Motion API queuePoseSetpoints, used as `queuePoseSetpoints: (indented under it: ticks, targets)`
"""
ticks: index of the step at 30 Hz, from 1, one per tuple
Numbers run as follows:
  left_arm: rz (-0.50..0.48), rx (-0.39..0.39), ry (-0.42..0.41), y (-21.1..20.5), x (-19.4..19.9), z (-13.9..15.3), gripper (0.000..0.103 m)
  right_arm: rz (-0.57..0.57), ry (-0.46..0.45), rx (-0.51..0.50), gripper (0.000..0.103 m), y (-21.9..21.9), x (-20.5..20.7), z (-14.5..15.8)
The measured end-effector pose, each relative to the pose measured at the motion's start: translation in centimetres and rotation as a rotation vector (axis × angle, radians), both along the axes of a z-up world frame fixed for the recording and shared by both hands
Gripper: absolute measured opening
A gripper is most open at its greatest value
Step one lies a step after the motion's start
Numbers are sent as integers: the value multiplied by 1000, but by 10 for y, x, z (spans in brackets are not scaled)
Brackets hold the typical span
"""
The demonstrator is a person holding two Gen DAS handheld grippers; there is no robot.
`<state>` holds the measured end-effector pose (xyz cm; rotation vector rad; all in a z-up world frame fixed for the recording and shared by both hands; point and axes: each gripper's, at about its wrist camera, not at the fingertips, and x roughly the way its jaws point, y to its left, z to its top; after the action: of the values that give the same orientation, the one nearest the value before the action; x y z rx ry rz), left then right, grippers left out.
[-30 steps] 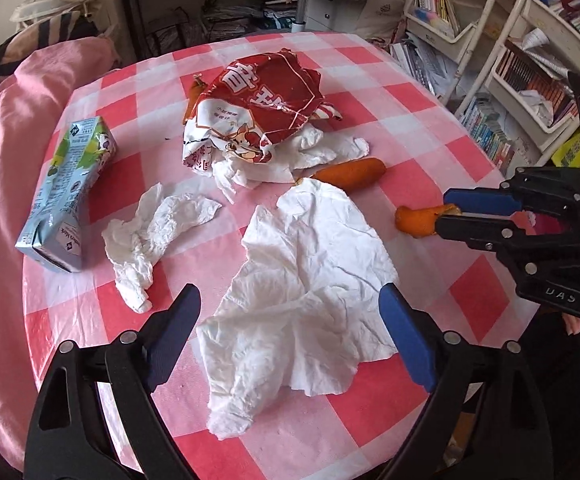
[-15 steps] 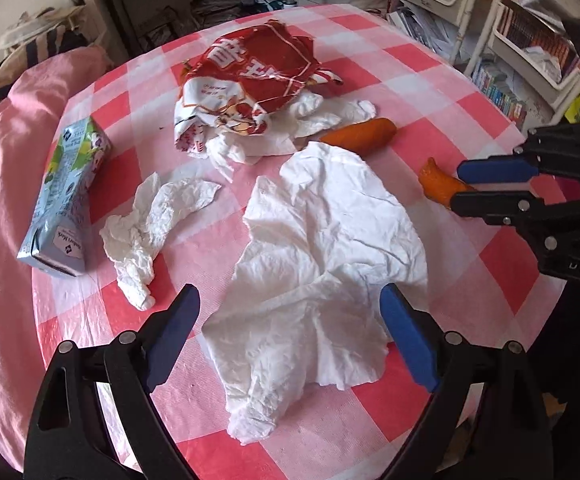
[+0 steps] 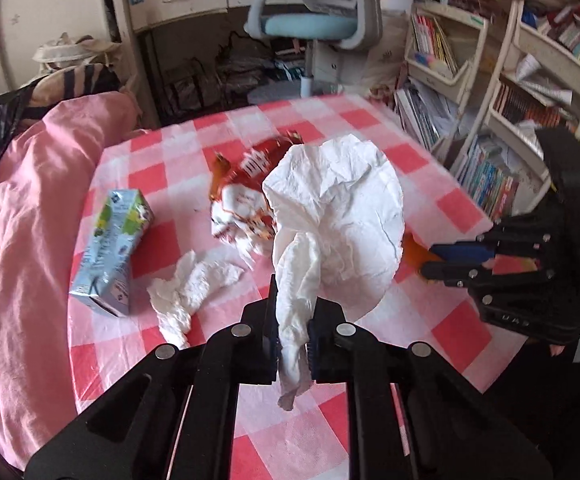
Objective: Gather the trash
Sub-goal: 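Lift the white tissue with the left gripper while the right gripper holds the orange piece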
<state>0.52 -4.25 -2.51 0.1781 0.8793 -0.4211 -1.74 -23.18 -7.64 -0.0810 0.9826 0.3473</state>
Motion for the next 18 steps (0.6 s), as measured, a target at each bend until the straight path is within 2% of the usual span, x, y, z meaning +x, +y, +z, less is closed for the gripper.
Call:
queuePoseSetpoints:
  ticks: [4,7,18]
  targets:
    - [79,-77,-34,21,7,20,11,-16,-10,14,17,0,2,0]
    - [115,-121,-31,33,11,27,11,-19,-6,25,17,1,5,-1]
    - [148,-132,-53,44,10,34,11,-48,-13,83,17,-5,7,4]
